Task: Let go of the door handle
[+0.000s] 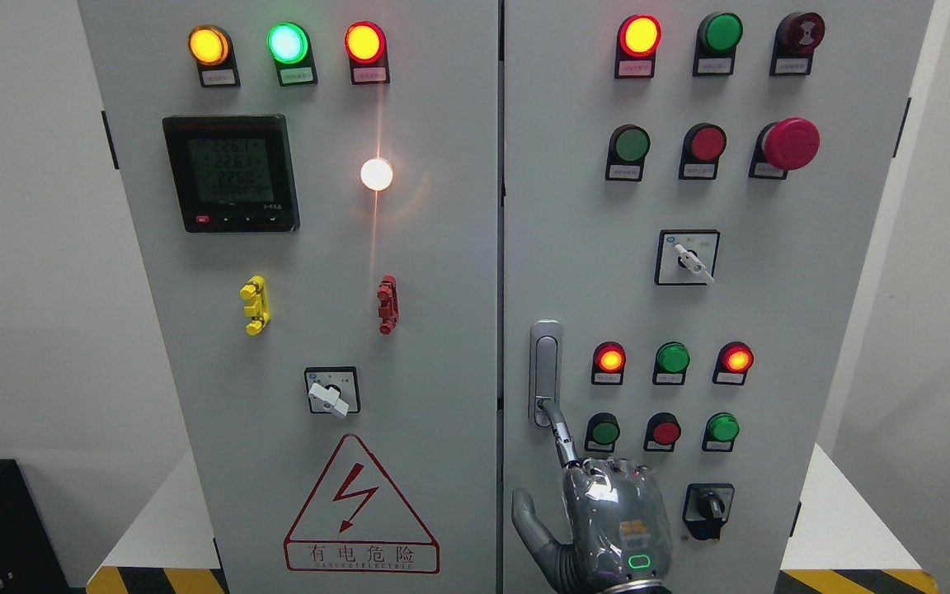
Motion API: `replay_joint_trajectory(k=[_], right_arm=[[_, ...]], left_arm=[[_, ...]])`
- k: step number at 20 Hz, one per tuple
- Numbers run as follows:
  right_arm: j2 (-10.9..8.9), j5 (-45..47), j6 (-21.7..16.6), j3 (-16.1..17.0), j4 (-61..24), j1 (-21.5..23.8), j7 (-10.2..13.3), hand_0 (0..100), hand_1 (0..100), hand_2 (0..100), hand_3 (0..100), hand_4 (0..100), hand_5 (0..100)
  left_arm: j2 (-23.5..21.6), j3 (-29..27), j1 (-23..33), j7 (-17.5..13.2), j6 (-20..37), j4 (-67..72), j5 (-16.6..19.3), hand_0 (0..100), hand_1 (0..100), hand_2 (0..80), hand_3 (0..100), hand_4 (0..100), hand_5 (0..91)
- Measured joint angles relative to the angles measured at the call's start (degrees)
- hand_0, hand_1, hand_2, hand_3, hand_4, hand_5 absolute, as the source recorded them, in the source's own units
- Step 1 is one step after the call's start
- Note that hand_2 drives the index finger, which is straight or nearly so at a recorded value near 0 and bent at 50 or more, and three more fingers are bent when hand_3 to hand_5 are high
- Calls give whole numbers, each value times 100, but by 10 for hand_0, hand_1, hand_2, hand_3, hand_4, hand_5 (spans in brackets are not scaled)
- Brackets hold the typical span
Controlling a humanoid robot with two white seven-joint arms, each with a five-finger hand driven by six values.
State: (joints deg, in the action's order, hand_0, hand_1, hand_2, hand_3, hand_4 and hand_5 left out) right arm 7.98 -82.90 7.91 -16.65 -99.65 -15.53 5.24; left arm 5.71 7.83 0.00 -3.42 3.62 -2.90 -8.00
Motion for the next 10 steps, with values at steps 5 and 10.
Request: replay_joint_trajectory(k=[5,10], right_arm=[[1,-4,24,-21,16,3,-5,521,309,0,1000,1000,1000],[3,-5,26,-37,24,6,-31,522,309,0,1000,1000,1000]], left_arm=[[0,1,0,0,0,0,0,120,556,0,0,0,0],[0,2,0,0,0,0,0,120,556,0,0,0,0]])
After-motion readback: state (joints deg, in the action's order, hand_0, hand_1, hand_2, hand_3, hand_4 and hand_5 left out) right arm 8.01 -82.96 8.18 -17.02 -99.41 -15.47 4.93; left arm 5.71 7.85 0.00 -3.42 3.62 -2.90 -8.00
